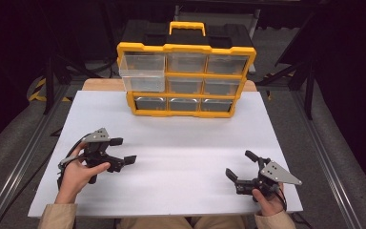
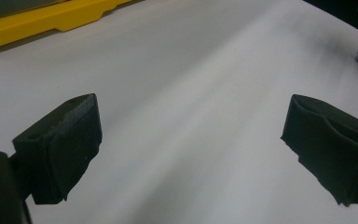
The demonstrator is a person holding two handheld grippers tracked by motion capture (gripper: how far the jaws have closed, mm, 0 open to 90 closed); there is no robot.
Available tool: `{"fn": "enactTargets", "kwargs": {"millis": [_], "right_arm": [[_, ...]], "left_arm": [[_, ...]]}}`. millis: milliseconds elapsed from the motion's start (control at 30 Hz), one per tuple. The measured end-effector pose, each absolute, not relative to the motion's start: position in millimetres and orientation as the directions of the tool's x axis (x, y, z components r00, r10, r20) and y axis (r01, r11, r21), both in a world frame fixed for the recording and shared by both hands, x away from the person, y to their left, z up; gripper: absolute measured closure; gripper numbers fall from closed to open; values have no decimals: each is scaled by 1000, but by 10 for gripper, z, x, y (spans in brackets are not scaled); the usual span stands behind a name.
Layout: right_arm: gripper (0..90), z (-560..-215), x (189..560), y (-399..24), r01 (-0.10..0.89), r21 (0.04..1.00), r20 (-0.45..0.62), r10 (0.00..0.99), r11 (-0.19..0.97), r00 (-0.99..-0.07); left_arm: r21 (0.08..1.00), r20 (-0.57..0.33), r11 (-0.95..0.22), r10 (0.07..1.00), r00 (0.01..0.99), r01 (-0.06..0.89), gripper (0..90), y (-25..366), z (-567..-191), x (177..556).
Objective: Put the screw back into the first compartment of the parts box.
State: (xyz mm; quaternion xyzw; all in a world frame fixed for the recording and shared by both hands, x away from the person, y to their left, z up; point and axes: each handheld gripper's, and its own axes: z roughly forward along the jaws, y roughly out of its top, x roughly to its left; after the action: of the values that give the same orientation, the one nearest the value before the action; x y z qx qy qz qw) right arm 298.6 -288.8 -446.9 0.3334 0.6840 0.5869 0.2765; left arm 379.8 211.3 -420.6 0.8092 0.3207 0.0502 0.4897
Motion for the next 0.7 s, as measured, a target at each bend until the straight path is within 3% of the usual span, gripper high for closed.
{"fn": "enactTargets", "kwargs": {"millis": [533, 700], "right_arm": [[24, -4472, 2987, -2887, 135, 987, 14, 782, 89, -623], [23, -4470, 2987, -2881, 131, 987, 12, 781, 91, -625]], "left_arm": [[894, -246, -166, 594, 766, 416, 24, 2496, -4471, 3591], [916, -173, -179, 629, 758, 358, 23, 2567, -4510, 3514]]}}
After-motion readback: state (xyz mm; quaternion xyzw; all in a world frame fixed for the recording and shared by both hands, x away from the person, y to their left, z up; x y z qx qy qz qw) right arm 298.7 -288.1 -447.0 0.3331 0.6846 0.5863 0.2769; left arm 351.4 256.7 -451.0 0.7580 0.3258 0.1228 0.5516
